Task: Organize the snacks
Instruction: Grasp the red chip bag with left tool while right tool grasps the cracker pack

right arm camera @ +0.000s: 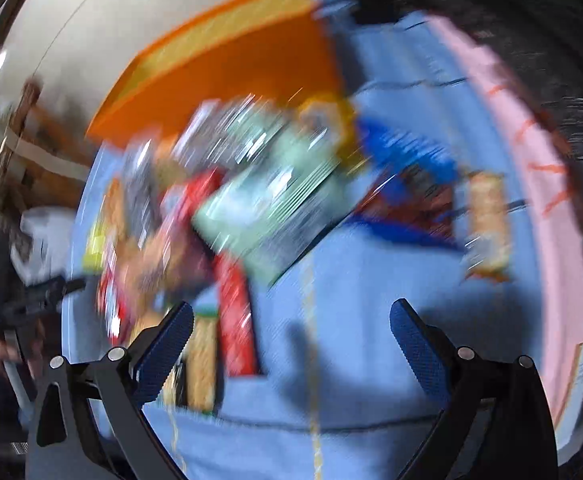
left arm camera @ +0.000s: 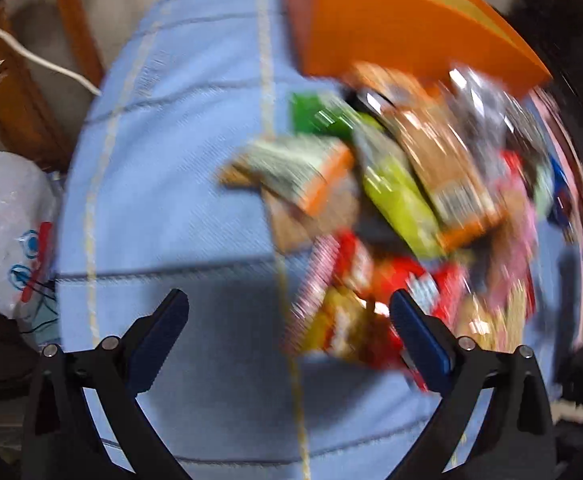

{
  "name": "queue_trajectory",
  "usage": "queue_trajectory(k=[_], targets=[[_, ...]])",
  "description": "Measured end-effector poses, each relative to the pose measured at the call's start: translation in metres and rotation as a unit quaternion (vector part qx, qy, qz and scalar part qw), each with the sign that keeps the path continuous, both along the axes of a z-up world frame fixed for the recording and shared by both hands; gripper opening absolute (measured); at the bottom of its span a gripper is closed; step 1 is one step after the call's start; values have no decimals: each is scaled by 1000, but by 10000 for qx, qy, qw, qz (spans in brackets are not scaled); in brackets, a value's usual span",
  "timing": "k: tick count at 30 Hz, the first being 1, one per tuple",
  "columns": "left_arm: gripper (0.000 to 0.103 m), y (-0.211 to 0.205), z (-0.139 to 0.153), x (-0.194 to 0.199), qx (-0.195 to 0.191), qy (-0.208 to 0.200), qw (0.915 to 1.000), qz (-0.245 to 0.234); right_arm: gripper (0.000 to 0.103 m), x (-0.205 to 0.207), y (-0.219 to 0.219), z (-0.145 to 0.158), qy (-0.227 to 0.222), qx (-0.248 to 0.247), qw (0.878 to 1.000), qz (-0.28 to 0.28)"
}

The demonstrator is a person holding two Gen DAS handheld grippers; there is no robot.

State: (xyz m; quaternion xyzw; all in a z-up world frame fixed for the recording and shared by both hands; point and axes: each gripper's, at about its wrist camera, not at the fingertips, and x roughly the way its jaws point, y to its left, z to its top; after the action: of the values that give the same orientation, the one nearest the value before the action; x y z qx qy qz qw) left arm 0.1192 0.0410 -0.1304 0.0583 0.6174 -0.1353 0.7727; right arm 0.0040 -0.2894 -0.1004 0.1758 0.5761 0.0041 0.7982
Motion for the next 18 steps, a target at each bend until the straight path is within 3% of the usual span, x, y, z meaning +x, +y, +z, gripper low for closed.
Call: queue_trajectory(k=[5, 8, 10, 15, 16, 18], targets=[[98, -24, -14, -18, -285, 274, 9991, -125, 99, -1, 36, -19, 318, 171, 9985, 401], [98, -44, -21, -23, -298, 339, 9986, -284, 99, 1, 46, -13, 220, 98, 9981, 560], [98, -59, -29, -27, -119, 427, 9982, -414, 99, 2, 47, -8, 155, 60, 9983, 556], [99, -66, -45, -26, 343, 173, 9982, -463, 99, -5, 49, -3, 179, -3, 9988, 450], [96, -62, -48, -27, 380, 117, 9983, -423, 99, -7, 49, -5, 197, -15, 9987, 465], [76, -56, -44, -32, 371, -66, 9983, -437, 99, -9, 57, -6, 234, -93, 9980, 575]])
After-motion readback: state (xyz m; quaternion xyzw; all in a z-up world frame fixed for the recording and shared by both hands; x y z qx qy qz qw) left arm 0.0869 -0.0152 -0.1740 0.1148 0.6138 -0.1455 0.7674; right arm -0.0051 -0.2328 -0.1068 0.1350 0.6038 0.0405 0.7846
